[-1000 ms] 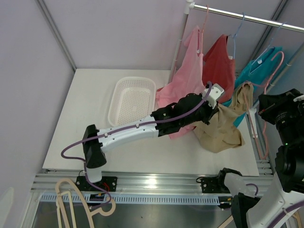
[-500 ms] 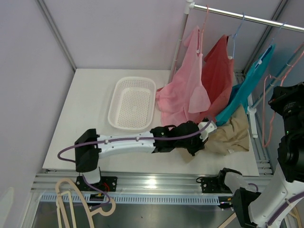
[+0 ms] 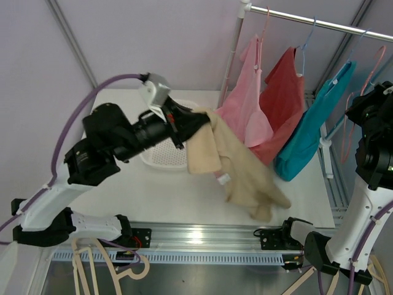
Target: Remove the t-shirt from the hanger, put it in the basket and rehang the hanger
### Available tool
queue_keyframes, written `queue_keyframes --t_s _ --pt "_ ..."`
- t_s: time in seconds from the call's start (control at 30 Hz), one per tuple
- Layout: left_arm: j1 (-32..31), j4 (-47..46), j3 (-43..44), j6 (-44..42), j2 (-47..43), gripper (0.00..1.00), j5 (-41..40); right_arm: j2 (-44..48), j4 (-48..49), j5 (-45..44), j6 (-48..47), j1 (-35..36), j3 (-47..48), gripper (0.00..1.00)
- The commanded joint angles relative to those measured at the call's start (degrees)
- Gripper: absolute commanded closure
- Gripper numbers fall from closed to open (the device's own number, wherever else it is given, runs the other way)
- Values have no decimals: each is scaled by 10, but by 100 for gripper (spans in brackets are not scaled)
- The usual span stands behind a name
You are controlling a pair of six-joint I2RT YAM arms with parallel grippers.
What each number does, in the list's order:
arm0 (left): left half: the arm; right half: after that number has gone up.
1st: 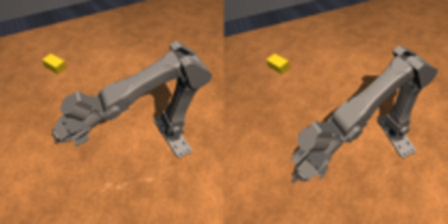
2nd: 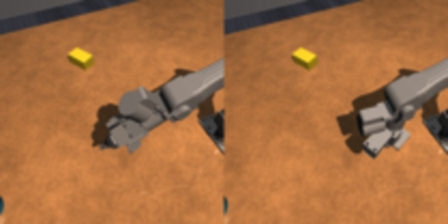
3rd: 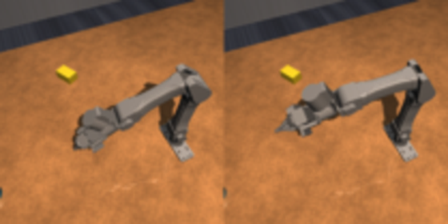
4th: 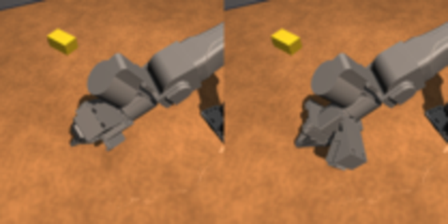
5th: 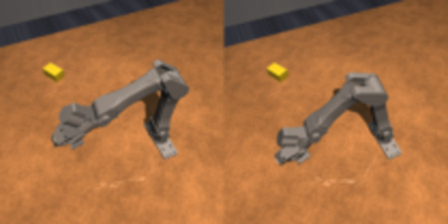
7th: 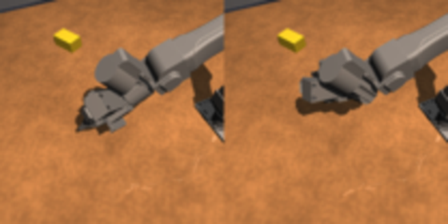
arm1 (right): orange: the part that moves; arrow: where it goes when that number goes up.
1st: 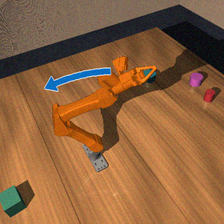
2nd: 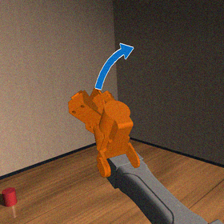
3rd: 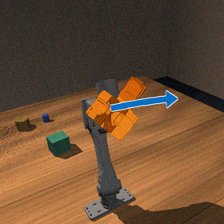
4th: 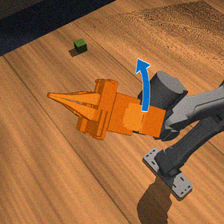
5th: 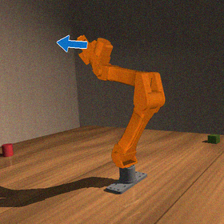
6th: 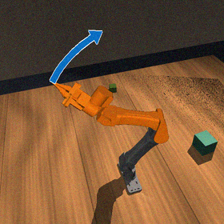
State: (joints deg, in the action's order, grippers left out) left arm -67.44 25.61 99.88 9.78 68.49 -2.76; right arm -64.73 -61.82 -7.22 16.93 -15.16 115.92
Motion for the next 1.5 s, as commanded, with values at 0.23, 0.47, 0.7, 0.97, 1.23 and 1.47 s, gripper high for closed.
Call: queue_keyframes --t_s 0.23,0.47,0.7,0.97,1.23,1.47 --pt "187 1 189 -29 109 99 23 -36 100 13 -29 1 5 100" --pt "273 15 366 -18 219 99 80 -69 163 26 -53 0 -2 100" --pt "348 -27 395 -64 208 99 41 -66 281 24 -82 -12 -56 100" --pt "433 -53 277 -57 165 99 25 -95 333 24 -85 -24 -83 100" --pt "454 -158 -79 73 68 99 -102 -130 349 89 -70 -76 -84 100" --pt "454 -123 -180 185 122 99 -122 -145 348 117 -86 -94 -60 100"
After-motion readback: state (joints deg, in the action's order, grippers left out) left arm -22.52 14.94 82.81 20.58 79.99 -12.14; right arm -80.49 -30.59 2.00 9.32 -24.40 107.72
